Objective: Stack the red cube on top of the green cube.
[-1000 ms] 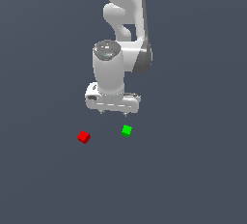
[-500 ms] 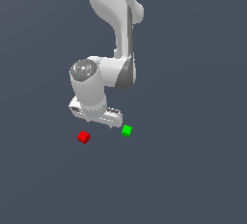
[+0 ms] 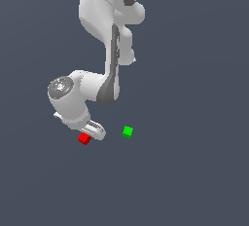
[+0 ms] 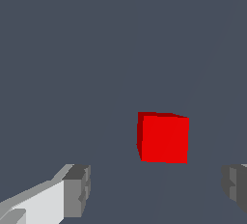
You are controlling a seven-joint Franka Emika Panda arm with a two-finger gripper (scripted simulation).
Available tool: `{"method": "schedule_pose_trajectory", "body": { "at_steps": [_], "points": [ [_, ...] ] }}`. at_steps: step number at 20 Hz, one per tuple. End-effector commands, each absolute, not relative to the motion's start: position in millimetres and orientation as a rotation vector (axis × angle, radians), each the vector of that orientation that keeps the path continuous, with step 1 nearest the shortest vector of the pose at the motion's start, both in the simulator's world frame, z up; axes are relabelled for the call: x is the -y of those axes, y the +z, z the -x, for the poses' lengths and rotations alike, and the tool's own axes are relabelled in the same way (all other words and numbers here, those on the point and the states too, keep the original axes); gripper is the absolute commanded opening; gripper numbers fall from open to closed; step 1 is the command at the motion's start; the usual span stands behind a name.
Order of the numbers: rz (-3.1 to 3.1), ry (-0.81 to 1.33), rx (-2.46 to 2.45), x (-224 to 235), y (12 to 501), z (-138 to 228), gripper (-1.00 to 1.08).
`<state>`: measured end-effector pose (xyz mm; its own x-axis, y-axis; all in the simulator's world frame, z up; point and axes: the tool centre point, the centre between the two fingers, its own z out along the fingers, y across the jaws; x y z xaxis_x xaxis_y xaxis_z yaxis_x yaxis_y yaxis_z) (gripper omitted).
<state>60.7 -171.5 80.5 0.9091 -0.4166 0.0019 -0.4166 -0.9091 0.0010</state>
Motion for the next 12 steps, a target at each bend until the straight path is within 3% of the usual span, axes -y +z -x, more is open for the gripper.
{"method": "schedule_pose_trajectory", "body": {
  "at_steps": [1, 12],
  "points": [
    [-3.060, 0.002, 0.707, 181.5, 75.1, -63.3, 1.00],
    [-3.052, -0.001, 0.741, 191.2, 66.4, -64.4, 1.00]
  ]
}}
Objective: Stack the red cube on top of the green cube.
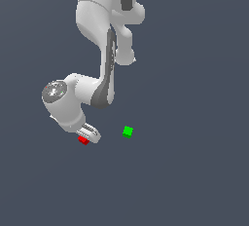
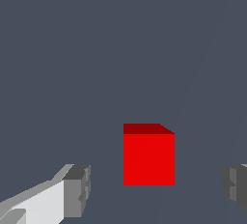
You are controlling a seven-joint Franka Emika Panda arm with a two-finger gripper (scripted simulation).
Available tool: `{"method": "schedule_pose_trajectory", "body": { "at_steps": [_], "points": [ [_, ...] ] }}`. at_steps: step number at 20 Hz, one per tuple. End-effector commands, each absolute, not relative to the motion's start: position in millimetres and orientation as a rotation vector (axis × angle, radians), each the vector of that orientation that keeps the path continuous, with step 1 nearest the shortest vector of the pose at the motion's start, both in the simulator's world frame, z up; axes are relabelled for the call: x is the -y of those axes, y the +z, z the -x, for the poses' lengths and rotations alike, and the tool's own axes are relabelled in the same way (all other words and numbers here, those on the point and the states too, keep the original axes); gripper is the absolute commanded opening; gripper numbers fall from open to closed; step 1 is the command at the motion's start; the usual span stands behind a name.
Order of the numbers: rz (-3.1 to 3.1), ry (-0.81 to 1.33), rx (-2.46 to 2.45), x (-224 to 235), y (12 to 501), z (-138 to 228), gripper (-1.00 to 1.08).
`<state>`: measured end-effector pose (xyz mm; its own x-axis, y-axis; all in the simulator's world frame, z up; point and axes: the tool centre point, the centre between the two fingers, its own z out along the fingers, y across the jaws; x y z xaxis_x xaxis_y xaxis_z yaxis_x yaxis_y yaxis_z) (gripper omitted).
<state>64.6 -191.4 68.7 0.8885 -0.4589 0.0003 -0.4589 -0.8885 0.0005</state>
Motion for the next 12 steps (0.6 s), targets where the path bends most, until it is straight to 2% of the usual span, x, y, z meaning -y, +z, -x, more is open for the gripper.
{"method": "schedule_pose_trajectory", "body": {
  "at_steps": [1, 12],
  "points": [
    [-3.052, -0.001, 0.741, 191.1, 63.6, -64.4, 1.00],
    [-3.052, 0.000, 0.744, 191.3, 19.2, -64.0, 1.00]
  ]
}}
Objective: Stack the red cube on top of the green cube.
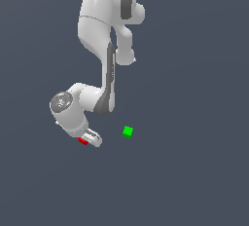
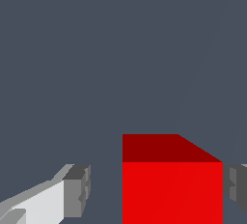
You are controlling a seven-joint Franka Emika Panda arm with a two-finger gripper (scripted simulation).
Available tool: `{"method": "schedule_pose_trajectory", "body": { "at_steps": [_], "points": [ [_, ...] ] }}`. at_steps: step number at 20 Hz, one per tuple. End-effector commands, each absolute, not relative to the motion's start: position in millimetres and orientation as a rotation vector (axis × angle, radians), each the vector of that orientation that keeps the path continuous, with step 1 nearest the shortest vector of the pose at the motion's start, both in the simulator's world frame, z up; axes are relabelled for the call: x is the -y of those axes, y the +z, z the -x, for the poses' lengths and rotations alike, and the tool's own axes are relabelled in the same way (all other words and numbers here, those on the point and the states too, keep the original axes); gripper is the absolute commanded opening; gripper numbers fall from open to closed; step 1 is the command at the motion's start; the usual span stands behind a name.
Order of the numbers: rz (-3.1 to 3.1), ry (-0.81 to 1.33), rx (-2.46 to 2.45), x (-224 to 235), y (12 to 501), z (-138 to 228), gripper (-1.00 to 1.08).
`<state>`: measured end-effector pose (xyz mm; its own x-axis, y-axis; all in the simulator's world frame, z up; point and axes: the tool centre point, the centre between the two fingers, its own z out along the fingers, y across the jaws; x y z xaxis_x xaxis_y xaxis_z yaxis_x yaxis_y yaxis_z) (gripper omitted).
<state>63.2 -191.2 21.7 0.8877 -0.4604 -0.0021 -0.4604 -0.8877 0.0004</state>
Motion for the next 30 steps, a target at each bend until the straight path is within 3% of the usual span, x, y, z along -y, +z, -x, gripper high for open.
{"method": "schedule_pose_trajectory", "body": {
  "at_steps": [1, 3, 4, 19, 30],
  "points": [
    [3.052, 0.000, -0.744, 191.5, 19.1, -64.4, 1.00],
    [3.052, 0.000, -0.744, 191.7, 19.9, -64.9, 1.00],
    [3.052, 0.000, -0.744, 191.7, 19.9, -64.9, -1.00],
    [3.052, 0.001, -0.744, 191.4, 27.3, -64.3, -1.00],
    [3.052, 0.000, -0.745, 191.3, 96.5, -63.1, -1.00]
  ]
}}
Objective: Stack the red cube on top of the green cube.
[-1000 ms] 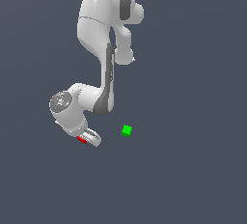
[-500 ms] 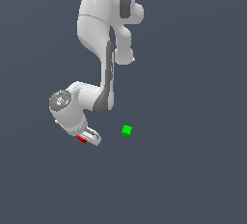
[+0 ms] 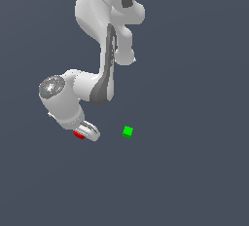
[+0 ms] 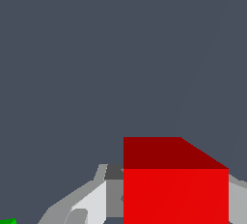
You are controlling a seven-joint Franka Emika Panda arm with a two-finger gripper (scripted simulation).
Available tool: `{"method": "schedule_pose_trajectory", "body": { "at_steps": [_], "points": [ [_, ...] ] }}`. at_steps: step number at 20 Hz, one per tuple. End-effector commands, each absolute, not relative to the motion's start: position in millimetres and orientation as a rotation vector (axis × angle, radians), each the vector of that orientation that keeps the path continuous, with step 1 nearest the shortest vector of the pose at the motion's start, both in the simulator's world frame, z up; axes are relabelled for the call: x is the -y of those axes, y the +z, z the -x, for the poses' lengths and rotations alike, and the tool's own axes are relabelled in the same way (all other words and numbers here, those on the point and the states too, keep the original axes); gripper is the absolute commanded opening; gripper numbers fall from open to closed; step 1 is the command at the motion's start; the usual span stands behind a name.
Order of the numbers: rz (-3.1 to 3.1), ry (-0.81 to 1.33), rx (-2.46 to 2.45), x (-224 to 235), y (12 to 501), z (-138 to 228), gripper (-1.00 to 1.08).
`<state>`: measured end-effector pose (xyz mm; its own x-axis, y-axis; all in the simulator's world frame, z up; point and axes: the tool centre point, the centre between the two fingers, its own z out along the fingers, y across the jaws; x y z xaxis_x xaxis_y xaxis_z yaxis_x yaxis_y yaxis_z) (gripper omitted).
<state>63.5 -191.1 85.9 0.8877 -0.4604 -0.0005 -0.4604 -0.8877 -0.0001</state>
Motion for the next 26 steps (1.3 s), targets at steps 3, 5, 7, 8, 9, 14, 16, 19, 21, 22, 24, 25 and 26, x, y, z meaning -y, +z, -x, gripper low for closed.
{"method": "schedule_pose_trajectory", "body": {
  "at_steps": [3, 5, 7, 8, 9, 14, 16, 19, 21, 22, 24, 25, 26],
  "points": [
    [3.052, 0.000, -0.745, 191.4, 110.5, -63.2, -1.00],
    [3.052, 0.000, -0.745, 191.5, 116.4, -63.6, -1.00],
    [3.052, 0.000, -0.745, 191.8, 119.4, -64.2, -1.00],
    [3.052, 0.000, -0.745, 191.9, 119.9, -64.5, -1.00],
    [3.052, 0.000, -0.745, 192.0, 119.9, -64.6, -1.00],
    [3.052, -0.001, -0.745, 187.1, 117.9, -63.8, -1.00],
    [3.052, -0.001, -0.745, 181.3, 116.3, -62.7, -1.00],
    [3.052, -0.001, -0.745, 167.6, 112.5, -60.1, -1.00],
    [3.052, -0.001, -0.745, 154.5, 108.8, -57.7, -1.00],
    [3.052, -0.001, -0.745, 146.6, 106.6, -56.2, -1.00],
    [3.052, -0.001, -0.744, 127.7, 101.3, -53.1, -1.00],
    [3.052, -0.001, -0.744, 117.2, 98.4, -51.2, -1.00],
    [3.052, -0.001, -0.744, 106.1, 95.3, -49.3, -1.00]
  ]
}}
